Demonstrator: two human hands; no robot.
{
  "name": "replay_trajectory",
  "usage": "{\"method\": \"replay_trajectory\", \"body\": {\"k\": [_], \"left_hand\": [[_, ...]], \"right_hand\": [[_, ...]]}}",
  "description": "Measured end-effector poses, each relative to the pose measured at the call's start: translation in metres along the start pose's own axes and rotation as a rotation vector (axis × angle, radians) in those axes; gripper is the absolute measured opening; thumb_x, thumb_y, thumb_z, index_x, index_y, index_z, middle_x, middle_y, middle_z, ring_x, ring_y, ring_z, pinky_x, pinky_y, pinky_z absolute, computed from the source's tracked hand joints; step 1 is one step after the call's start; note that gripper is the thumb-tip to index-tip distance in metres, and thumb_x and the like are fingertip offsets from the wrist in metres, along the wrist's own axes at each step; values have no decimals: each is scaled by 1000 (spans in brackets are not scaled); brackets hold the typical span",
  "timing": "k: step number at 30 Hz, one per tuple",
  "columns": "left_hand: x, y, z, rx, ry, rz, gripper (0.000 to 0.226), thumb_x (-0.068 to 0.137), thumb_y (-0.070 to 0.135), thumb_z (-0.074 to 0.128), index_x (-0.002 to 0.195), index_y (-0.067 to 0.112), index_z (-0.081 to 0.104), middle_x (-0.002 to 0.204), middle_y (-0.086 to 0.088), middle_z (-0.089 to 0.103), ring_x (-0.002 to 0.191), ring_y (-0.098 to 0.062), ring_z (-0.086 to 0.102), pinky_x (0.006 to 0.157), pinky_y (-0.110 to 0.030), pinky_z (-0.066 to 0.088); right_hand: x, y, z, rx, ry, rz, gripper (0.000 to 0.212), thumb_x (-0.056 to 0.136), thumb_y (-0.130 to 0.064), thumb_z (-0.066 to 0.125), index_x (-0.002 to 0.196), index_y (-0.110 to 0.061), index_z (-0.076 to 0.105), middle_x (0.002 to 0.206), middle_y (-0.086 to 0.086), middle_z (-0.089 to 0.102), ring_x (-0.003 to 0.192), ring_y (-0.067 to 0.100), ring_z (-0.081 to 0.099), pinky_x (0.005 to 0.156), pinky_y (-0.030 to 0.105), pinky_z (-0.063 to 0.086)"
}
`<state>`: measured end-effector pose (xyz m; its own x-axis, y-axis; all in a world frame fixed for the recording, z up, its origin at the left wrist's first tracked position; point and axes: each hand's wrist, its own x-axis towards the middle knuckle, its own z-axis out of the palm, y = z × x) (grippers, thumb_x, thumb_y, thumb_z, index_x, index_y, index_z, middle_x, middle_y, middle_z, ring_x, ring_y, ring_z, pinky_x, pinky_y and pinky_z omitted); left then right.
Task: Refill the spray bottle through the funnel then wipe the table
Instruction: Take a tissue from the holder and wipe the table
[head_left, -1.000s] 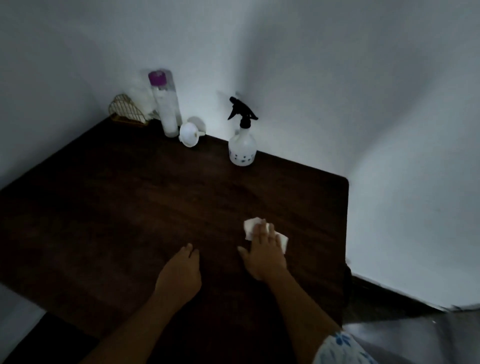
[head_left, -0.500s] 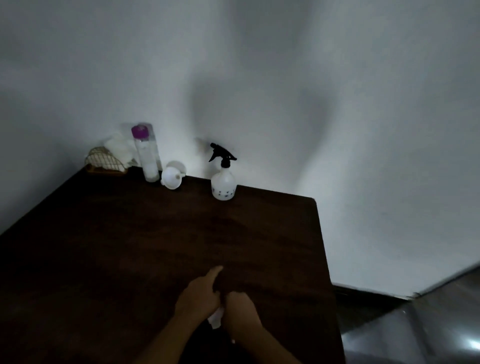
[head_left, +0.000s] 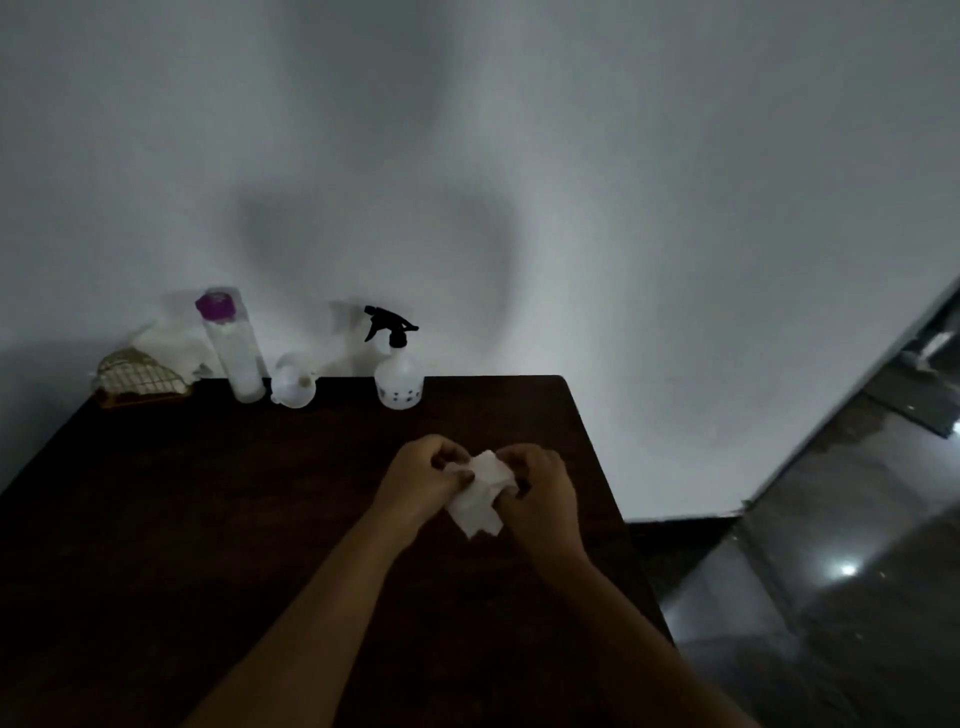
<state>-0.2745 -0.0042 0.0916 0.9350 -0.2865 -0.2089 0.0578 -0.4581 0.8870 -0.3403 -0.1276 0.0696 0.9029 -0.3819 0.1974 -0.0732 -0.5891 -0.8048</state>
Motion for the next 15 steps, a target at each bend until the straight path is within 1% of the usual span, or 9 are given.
{"method": "replay_trajectory", "body": {"k": [2, 3, 4, 5, 6, 8, 11, 13, 15], "left_hand": [[-7, 9, 5, -233, -108, -78, 25, 79, 7, 67, 100, 19, 59, 106, -6, 60, 97, -22, 59, 78, -36, 53], [-11, 13, 7, -366, -193, -132, 27, 79, 3, 67, 101, 15, 59, 106, -9, 61, 96, -24, 61, 75, -36, 54], [-16, 19, 9, -477, -284, -178, 25, 79, -1, 65, 100, 11, 60, 104, -12, 63, 92, -25, 62, 71, -34, 55], [-21, 22, 12, -522, -359, -194, 21, 79, -4, 62, 97, 7, 61, 98, -14, 65, 87, -24, 64, 66, -32, 54], [-23, 24, 15, -513, -407, -185, 18, 79, -6, 61, 93, 5, 62, 94, -14, 65, 84, -24, 64, 64, -31, 53], [-29, 28, 22, -468, -449, -152, 14, 80, -3, 60, 90, 6, 64, 92, -13, 65, 84, -24, 62, 63, -31, 52], [-32, 29, 30, -474, -468, -85, 8, 80, 10, 66, 88, 9, 68, 88, -8, 68, 82, -21, 63, 64, -29, 51], [-33, 29, 35, -428, -433, 17, 8, 79, 17, 69, 86, 13, 71, 87, -5, 70, 81, -18, 65, 68, -26, 50], [-36, 28, 38, -374, -370, 90, 7, 81, 17, 67, 87, 16, 71, 86, -2, 70, 80, -14, 64, 68, -23, 50]], "right_hand": [[-5, 1, -15, 16, 72, 7, 27, 78, -2, 66, 97, -19, 58, 97, -6, 53, 83, -4, 49, 68, 0, 40], [-8, 0, -23, 48, 98, 28, 25, 78, -1, 66, 95, -18, 59, 95, -5, 57, 82, -3, 51, 66, 1, 42], [-11, 0, -31, 81, 122, 43, 23, 78, 1, 65, 94, -16, 61, 91, -5, 60, 80, -1, 54, 64, 3, 44], [-14, -2, -38, 113, 144, 52, 21, 79, 3, 63, 91, -14, 63, 86, -5, 62, 78, 0, 57, 63, 4, 45], [-17, -2, -45, 135, 165, 54, 21, 79, 5, 61, 89, -13, 64, 82, -6, 63, 76, 0, 58, 62, 5, 46], [-22, -2, -54, 148, 198, 44, 21, 79, 5, 60, 85, -14, 64, 78, -10, 63, 73, -1, 58, 62, 6, 46], [-30, 3, -57, 147, 205, 48, 23, 80, 4, 59, 84, -18, 64, 76, -15, 63, 70, -5, 59, 59, 6, 45], [-37, 7, -58, 138, 187, 42, 23, 81, 3, 59, 88, -18, 65, 78, -14, 64, 72, -3, 60, 60, 7, 46], [-40, 11, -59, 139, 162, 35, 24, 82, 4, 58, 89, -19, 63, 79, -11, 64, 74, 0, 60, 63, 11, 49]]}}
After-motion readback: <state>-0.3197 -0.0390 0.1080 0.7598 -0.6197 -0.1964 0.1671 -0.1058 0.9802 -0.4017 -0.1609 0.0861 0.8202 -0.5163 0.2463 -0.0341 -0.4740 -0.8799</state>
